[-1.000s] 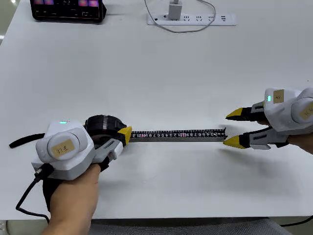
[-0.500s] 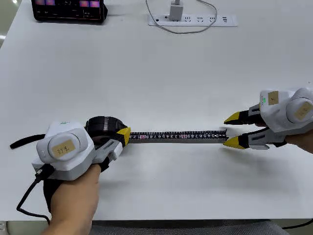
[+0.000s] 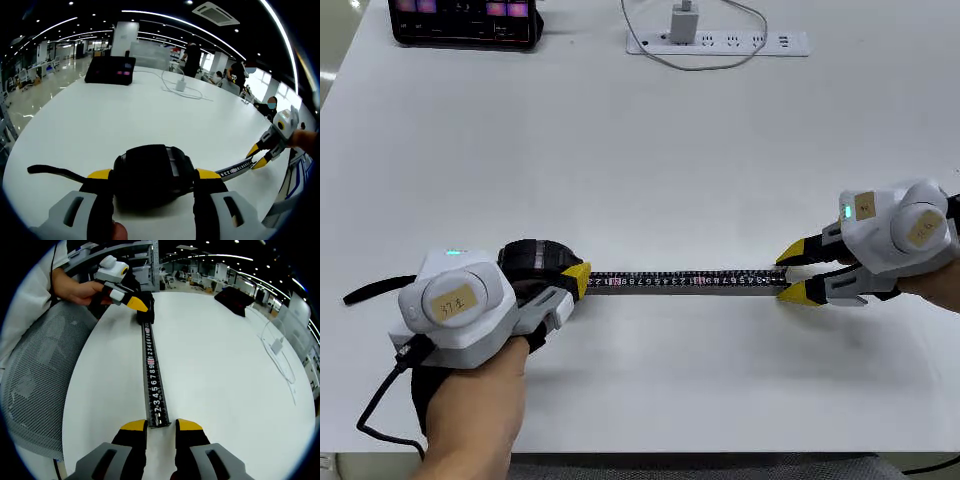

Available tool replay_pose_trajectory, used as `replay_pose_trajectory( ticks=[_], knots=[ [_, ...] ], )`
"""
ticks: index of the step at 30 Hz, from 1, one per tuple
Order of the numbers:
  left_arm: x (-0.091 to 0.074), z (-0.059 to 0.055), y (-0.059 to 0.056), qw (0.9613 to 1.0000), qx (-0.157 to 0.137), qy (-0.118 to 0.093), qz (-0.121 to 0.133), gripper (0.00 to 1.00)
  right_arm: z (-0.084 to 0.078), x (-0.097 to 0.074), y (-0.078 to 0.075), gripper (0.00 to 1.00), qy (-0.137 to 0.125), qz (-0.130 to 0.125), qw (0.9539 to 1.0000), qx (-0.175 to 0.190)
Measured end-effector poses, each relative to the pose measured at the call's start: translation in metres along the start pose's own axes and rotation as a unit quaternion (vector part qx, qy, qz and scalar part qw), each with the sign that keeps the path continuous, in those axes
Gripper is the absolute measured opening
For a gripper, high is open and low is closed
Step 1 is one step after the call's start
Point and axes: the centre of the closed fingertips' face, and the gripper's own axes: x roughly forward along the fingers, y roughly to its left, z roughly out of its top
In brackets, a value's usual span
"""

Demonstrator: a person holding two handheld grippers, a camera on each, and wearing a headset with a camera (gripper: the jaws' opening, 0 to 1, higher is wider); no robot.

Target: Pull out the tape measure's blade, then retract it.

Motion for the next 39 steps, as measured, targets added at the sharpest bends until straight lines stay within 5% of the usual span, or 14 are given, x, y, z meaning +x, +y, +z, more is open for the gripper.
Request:
replay_pose_trajectory(
  ticks=[6,39],
  knots=[
    [0.0006,-0.0006,0.0006,1.0000,-0.003,0.002,0.000,0.61,0.0020,0.0010,0.0017,0.12,0.001,0.007,0.9999,-0.008],
    [0.0003,-0.0041,-0.0009,0.9997,-0.004,0.023,0.000,0.57,-0.0004,-0.0001,0.0004,0.11,0.011,-0.001,0.9999,-0.006]
  ],
)
